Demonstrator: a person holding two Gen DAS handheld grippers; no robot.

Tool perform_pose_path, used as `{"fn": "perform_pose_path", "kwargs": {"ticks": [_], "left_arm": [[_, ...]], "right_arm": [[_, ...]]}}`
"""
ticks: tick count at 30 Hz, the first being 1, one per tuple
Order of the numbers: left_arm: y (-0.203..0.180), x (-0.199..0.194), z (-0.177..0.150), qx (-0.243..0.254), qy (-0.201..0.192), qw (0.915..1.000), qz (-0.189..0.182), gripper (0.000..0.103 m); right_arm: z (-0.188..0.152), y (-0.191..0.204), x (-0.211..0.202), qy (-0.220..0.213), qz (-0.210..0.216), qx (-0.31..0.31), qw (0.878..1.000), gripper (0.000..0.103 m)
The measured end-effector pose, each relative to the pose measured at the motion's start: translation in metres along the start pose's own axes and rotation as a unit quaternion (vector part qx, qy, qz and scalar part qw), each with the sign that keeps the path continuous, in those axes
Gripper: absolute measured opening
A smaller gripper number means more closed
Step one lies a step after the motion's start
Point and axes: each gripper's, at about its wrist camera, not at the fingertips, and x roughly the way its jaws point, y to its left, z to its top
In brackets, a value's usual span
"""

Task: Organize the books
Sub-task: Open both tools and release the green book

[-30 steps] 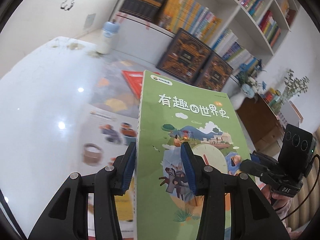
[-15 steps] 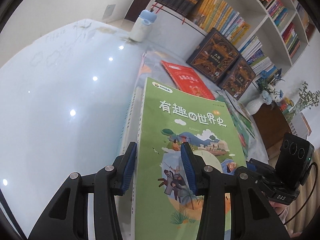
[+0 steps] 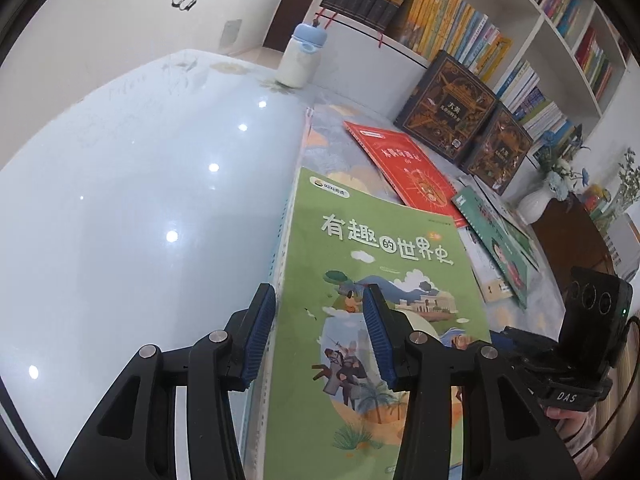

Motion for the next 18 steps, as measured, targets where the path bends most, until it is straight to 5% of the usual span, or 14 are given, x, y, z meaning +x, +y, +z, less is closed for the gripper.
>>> {"fn": "perform_pose_path", "kwargs": {"ticks": [4,6,8,14,18], "left_arm": [[-0.003,-0.003,0.002,0.006,-0.008,0.9998,0.017,0.044],[-0.006,-0.007,0.004,0.008,-0.015,0.9996,0.024,0.047],[-0.009,-0.01,0.008,0.009,-0.02,0.9995,0.024,0.049],[-0.034,-0.017,0.021,0.013,-0.033,0.9992,0.017,0.059],[-0.08,-0.009,0.027,0.048,-0.038,0.9981,-0.001,0.059]], "right_arm": [[0.0,-0.001,0.001,0.006,0.004,0.008,1.0,0.035],[0.001,0.002,0.0,0.011,0.001,0.007,1.0,0.045],[0.002,0.005,-0.002,0.017,-0.015,0.007,1.0,0.066],[0.016,-0.001,-0.042,-0.027,-0.022,0.0,0.999,0.069],[0.027,-0.035,-0.087,-0.062,-0.072,0.004,0.995,0.069]]}}
